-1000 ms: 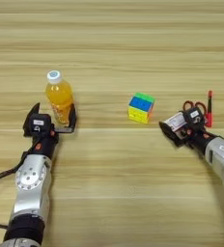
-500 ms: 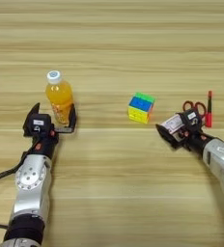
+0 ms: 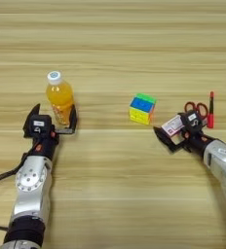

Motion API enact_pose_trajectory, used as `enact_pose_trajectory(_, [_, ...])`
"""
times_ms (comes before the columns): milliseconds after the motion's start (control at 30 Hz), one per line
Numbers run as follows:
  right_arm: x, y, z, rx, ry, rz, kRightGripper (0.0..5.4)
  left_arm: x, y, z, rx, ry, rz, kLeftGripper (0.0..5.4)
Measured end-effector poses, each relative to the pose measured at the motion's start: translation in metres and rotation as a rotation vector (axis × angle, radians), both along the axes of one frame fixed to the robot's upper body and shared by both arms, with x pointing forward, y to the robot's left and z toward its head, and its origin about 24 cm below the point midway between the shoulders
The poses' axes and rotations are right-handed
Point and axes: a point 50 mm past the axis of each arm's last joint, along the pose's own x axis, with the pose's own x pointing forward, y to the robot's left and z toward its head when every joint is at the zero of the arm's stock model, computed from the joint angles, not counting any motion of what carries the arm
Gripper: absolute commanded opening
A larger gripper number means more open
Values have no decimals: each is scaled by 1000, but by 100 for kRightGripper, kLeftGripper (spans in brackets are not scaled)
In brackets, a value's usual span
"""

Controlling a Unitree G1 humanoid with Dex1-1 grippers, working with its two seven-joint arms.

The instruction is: Move the objects on the table

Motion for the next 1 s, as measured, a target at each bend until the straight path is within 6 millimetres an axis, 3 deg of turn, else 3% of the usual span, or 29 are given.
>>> enact_pose_trajectory(300, [2, 0, 10, 45, -65, -20, 538, 0, 0, 0, 0, 0, -1, 540])
enact_pose_trajectory(1000, [3, 0, 11, 58, -69, -33, 538, 2, -6, 4, 4, -14, -31, 540])
